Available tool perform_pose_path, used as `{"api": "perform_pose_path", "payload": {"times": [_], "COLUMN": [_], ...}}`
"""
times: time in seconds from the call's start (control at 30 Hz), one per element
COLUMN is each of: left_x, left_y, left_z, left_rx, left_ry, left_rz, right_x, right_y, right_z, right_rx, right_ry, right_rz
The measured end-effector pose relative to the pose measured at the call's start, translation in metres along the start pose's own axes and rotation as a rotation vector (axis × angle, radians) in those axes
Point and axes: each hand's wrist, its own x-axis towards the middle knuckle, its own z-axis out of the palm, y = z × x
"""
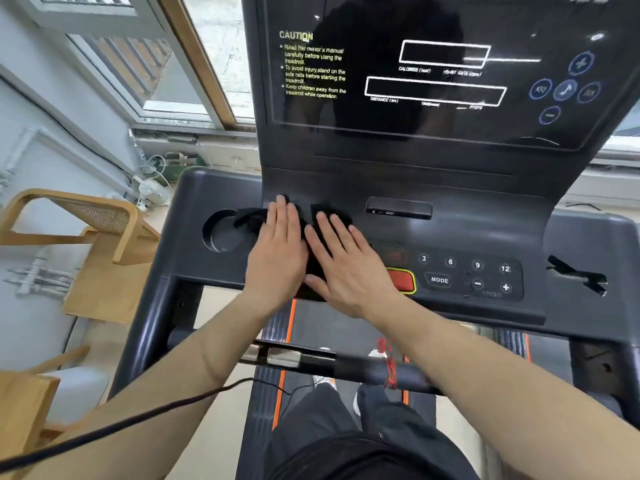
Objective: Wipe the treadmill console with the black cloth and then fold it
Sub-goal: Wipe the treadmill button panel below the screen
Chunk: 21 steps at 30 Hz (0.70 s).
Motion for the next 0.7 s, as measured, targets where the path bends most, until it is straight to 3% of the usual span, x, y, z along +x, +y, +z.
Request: {"api": "perform_pose_path", "payload": {"times": [0.27,0.43,0.53,0.7], "left_x": [0.025,0.024,0.023,0.023], "left_y": [0.135,0.14,0.118,0.112], "left_z": [-0.004,-0.022,-0.021,-0.017], "left_rx": [-0.313,-0.333,-0.193,-0.238], "left_ry": [-0.045,0.048,0.156,0.125], "left_rz": [0.117,0.024,0.073,0.135], "right_x": [-0.099,-0.121,-0.089,-0.097], "right_y": [0.116,0.122,0.079,0.08], "right_z": [-0.008,-0.009,-0.004,0.006], "right_rx": [-0.06,0.045,0.118,0.097], "right_ry": [-0.046,-0.035,0.02,0.061], "right_rz": [0.224,0.461,0.407,0.34]}}
